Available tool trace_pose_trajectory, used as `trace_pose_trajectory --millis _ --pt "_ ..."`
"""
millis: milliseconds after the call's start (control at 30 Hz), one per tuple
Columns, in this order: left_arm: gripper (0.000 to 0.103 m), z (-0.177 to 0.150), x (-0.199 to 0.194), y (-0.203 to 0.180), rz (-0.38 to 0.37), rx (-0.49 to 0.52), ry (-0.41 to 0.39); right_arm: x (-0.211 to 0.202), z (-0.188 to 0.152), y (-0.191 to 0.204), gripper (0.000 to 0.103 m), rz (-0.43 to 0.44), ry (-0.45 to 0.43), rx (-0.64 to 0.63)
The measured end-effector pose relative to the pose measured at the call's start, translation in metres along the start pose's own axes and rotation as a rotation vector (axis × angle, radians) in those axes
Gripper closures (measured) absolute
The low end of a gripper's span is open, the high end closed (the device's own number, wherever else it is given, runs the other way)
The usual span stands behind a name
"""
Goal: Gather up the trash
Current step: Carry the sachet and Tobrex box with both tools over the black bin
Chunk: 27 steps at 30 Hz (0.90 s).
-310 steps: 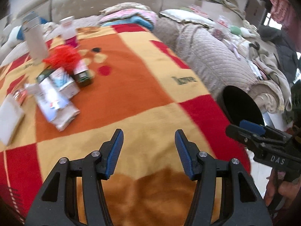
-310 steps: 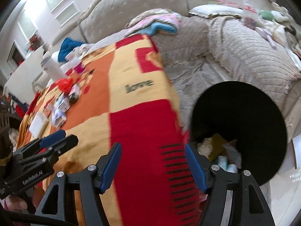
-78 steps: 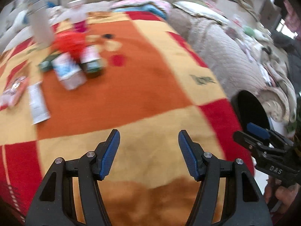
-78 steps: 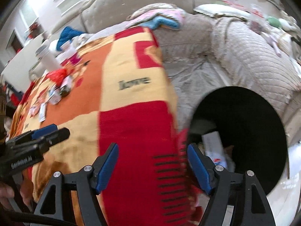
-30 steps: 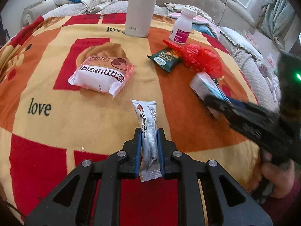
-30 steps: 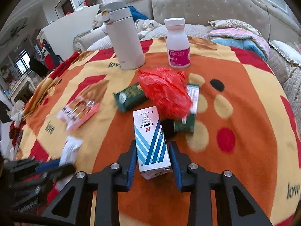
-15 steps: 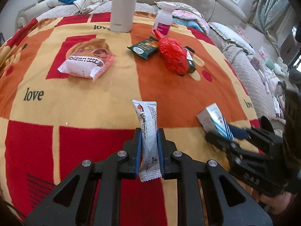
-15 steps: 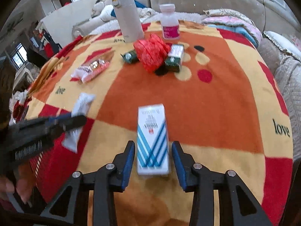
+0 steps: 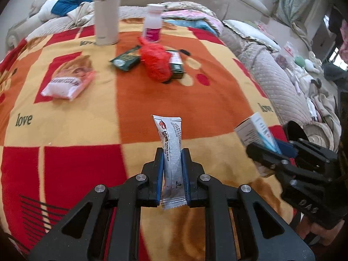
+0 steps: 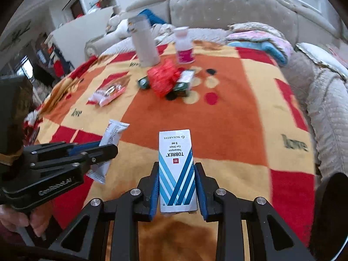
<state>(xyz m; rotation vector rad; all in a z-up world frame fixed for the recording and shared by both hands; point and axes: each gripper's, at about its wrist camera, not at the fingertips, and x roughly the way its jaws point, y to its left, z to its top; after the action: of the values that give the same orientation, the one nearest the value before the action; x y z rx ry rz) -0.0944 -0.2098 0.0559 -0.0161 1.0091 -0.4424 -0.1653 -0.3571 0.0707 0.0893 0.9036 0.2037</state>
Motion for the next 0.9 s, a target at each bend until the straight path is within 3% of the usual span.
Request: trace_pose_trajectory --millis 900 --pt "0.090 0.007 0.033 -0.192 -0.174 0.276 0.040 -0.092 -0.068 -0.166 0.074 -0.236 -0.059 0.285"
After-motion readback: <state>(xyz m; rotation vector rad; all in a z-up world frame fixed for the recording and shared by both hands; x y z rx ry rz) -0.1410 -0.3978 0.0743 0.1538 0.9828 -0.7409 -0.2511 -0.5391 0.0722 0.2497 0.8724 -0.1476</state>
